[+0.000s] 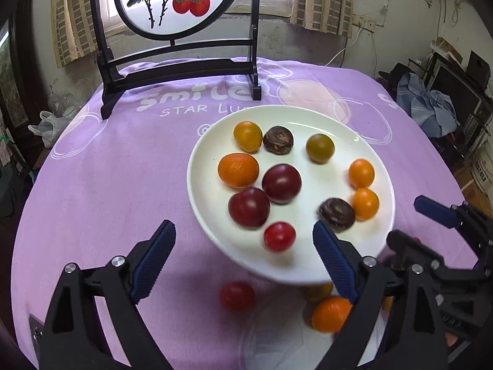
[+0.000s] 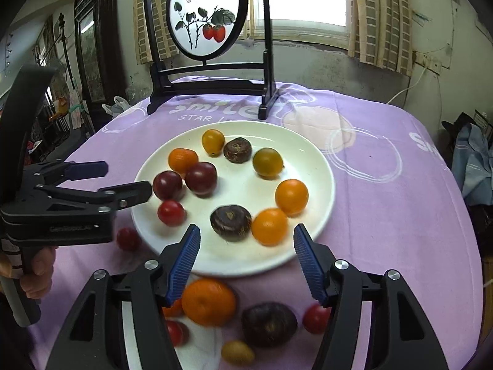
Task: Organize fruits
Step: 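Grasp a yellow-green fruit with the right tool while the left tool grasps a red tomato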
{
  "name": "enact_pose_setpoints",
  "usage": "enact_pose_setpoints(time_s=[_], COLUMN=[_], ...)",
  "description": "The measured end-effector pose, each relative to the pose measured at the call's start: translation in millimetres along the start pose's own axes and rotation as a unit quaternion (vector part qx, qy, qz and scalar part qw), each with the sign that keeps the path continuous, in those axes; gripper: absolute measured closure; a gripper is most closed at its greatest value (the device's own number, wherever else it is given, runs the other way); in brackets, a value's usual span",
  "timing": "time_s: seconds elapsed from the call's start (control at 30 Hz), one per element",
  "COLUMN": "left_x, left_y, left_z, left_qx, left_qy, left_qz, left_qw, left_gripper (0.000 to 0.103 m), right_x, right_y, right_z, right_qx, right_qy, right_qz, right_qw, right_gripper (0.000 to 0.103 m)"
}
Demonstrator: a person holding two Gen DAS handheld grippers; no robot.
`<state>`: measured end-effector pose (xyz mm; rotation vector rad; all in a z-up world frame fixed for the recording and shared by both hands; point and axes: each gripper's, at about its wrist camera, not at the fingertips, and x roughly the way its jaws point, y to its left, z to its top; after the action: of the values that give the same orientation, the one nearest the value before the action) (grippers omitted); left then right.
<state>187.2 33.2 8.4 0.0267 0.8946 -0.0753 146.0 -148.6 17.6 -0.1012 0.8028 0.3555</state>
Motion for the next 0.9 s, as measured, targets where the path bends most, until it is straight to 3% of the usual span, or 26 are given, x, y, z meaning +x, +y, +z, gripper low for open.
enact_pose_setpoints(time_s=[0.37,0.63,0.8,0.9], left_x=[-28,-26,-22,-17], left_y=[-12,-8,1,3], left_z=[-52,-72,-76,-78], left_qx=[0.005,-0.001,-0.008,-0.011], left_qy=[0.007,0.021,0.029,0.037], left_qz=[-0.019,-0.021,-0.023,-0.023], left_qw=[0.9998,0.9995,0.9993,0.999], left_gripper=[0.012,0.012,0.012,0.012], right_x=[-27,-26,-16,-8], right_y=[-21,-5,1,6], right_z=[-55,-82,-86,-87], right_qx=[0.034,0.0,0.005,-0.002], right_qy=[0.015,0.045,0.065,0.077], right_qz=[-0.005,-0.012,-0.008,-0.007], right_qw=[0.999,0.999,0.998,0.997], right_gripper=[0.038,0.038,0.051,0.053])
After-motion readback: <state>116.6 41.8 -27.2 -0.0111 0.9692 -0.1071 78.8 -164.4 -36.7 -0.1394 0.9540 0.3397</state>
